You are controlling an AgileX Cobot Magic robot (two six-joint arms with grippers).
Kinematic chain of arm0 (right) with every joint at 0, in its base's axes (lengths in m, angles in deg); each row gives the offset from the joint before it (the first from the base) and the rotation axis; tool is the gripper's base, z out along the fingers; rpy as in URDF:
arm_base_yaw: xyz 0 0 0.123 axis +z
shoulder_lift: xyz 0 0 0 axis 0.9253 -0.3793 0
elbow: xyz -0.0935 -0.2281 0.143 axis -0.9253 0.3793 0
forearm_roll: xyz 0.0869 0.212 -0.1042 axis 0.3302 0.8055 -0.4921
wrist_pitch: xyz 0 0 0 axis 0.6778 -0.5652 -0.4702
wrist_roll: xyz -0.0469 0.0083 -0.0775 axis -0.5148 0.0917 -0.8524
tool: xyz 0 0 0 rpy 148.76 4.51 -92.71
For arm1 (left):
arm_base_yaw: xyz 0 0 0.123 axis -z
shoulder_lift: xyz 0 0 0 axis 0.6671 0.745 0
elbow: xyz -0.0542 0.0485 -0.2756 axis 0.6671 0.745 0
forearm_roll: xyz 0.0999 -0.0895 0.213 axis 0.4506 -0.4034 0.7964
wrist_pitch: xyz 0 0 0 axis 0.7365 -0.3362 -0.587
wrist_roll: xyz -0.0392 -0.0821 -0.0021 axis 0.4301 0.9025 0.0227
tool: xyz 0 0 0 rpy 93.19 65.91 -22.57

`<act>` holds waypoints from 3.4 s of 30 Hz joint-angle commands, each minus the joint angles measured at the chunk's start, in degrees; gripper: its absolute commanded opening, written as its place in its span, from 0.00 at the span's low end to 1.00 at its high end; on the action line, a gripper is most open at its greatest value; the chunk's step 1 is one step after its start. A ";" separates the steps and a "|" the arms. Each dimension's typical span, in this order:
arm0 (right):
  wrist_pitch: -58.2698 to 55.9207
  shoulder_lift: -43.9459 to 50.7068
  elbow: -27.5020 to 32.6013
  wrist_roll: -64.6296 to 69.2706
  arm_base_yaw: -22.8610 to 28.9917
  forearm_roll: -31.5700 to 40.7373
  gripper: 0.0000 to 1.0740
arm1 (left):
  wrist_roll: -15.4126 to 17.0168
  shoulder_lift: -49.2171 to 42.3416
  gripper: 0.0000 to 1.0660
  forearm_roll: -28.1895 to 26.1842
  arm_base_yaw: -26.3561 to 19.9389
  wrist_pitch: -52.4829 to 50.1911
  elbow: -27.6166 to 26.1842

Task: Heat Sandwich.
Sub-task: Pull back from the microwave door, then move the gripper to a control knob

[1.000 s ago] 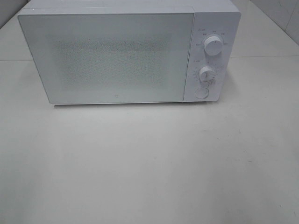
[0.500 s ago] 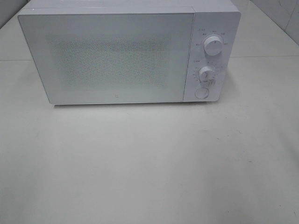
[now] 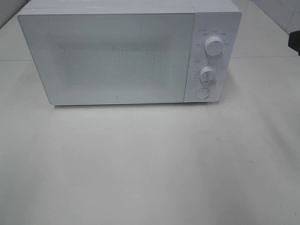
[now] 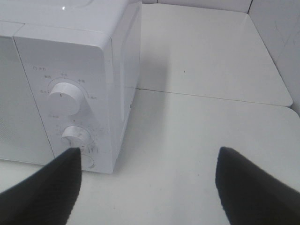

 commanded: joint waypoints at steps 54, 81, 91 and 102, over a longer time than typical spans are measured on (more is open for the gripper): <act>75.80 -41.08 15.76 -16.84 38.62 51.85 0.71 | 0.40 -1.43 0.92 -0.57 -0.11 -0.29 0.17; 75.57 -46.29 10.77 -15.41 36.10 49.45 0.71 | 0.40 -1.43 0.92 -0.57 -0.11 -0.29 0.17; 71.05 -50.82 3.15 -15.13 30.48 43.14 0.71 | 0.40 -1.43 0.92 -0.57 -0.11 -0.29 0.17; 66.98 -55.86 -3.38 -14.78 27.56 40.11 0.71 | 0.40 -1.43 0.92 -0.57 -0.11 -0.29 0.17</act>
